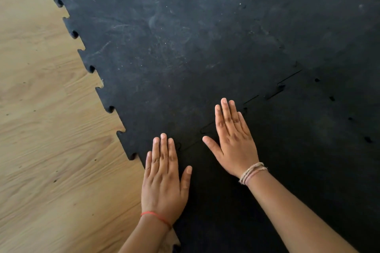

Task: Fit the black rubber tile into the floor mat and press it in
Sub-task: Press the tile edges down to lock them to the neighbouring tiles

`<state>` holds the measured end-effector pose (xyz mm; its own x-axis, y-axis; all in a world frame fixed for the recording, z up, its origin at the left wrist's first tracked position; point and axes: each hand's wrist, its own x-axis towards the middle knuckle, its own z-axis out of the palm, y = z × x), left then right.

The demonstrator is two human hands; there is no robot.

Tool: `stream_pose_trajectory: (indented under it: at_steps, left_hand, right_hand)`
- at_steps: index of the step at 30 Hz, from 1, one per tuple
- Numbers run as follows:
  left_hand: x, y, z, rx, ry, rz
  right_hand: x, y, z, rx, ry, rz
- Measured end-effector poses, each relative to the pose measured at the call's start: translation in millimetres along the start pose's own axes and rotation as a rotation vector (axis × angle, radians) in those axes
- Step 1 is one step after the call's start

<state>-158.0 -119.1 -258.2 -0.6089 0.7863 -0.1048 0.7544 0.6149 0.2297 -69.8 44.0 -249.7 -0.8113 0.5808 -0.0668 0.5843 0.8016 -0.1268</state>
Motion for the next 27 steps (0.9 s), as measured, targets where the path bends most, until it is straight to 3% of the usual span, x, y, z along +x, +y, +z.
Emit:
stream_pose_trajectory:
  at_steps: [4,12,15,20,27]
  left_hand:
    - [-22,-12,0,0.043,-0.050,0.147]
    - [-21,-9,3,0.070,-0.036,0.131]
    - [-11,4,2,0.023,0.002,0.125]
    - [60,71,5,0.043,-0.041,0.438]
    - [97,101,12,0.101,-0.109,0.564]
  right_hand:
    - [-50,-5,1,-0.048,-0.088,-0.089]
    - [-44,-6,-10,-0.010,-0.216,-0.041]
    - [-32,11,-26,0.104,-0.262,-0.049]
    - [-28,89,-28,-0.064,-0.143,0.184]
    - [-27,110,-28,-0.044,-0.139,0.159]
